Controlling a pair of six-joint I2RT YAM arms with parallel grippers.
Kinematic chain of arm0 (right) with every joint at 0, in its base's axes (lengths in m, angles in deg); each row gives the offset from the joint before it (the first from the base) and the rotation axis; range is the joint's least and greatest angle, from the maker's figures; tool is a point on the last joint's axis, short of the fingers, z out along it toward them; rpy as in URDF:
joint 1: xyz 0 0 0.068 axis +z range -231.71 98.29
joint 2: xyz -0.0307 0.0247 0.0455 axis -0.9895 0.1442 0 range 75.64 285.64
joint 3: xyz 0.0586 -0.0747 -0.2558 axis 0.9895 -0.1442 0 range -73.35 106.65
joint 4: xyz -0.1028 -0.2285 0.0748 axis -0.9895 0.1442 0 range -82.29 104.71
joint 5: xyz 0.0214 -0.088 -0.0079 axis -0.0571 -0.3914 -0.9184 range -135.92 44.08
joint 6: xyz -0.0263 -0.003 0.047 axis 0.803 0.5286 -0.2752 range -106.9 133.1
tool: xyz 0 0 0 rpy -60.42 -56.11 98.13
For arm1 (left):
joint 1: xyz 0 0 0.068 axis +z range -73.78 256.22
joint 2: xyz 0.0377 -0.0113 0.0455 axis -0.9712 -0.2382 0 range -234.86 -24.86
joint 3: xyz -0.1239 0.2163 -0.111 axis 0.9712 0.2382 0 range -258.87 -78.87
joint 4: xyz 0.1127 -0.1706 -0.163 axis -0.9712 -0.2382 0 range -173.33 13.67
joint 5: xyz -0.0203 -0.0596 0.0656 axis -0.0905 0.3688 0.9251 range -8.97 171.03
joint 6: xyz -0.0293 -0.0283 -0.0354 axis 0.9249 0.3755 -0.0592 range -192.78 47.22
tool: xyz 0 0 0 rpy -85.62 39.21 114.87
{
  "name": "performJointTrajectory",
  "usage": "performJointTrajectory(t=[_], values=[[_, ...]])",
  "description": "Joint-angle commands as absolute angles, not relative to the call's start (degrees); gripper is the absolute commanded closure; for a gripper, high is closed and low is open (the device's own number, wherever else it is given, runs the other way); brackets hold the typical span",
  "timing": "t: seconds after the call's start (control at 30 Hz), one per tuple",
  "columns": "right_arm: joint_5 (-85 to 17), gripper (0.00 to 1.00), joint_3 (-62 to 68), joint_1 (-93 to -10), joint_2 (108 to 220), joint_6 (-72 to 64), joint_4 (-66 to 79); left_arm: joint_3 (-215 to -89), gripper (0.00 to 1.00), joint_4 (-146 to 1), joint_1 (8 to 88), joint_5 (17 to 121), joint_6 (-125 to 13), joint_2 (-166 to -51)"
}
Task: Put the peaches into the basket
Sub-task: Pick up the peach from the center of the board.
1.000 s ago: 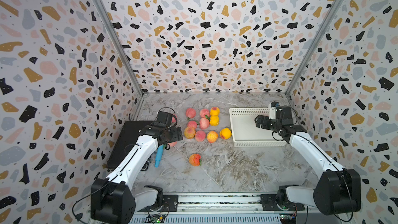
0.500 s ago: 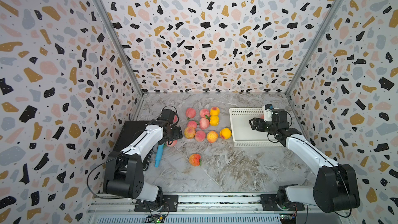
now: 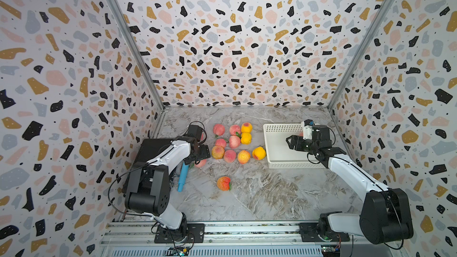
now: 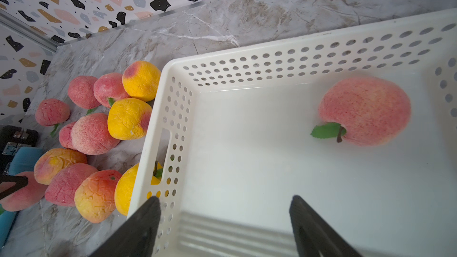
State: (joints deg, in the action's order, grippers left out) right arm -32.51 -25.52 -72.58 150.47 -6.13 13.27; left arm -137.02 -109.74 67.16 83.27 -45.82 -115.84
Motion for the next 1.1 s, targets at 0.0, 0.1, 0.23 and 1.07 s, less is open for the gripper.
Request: performJointTrajectory(t=[0.0, 0.1, 0.23, 1.07], values=[[-32.2, 0.16, -24.0, -72.4, 149.0, -5.8, 13.9, -137.4, 0.17, -108.2, 67.3, 82.5, -46.1, -116.3], [-32.2, 0.16, -23.9, -72.3, 149.1, -5.9, 14.0, -137.2, 0.17, -108.5, 66.9, 82.3, -46.0, -116.7], [-32.6, 0.17, -23.6, -72.4, 149.2, -5.7, 14.6, -137.0, 0.24, -108.5, 66.5, 82.2, -45.8, -116.6], [-35.1, 0.16, -23.1, -72.3, 150.6, -5.4, 15.7, -134.9, 0.64, -110.3, 65.3, 81.6, -46.5, -109.3]])
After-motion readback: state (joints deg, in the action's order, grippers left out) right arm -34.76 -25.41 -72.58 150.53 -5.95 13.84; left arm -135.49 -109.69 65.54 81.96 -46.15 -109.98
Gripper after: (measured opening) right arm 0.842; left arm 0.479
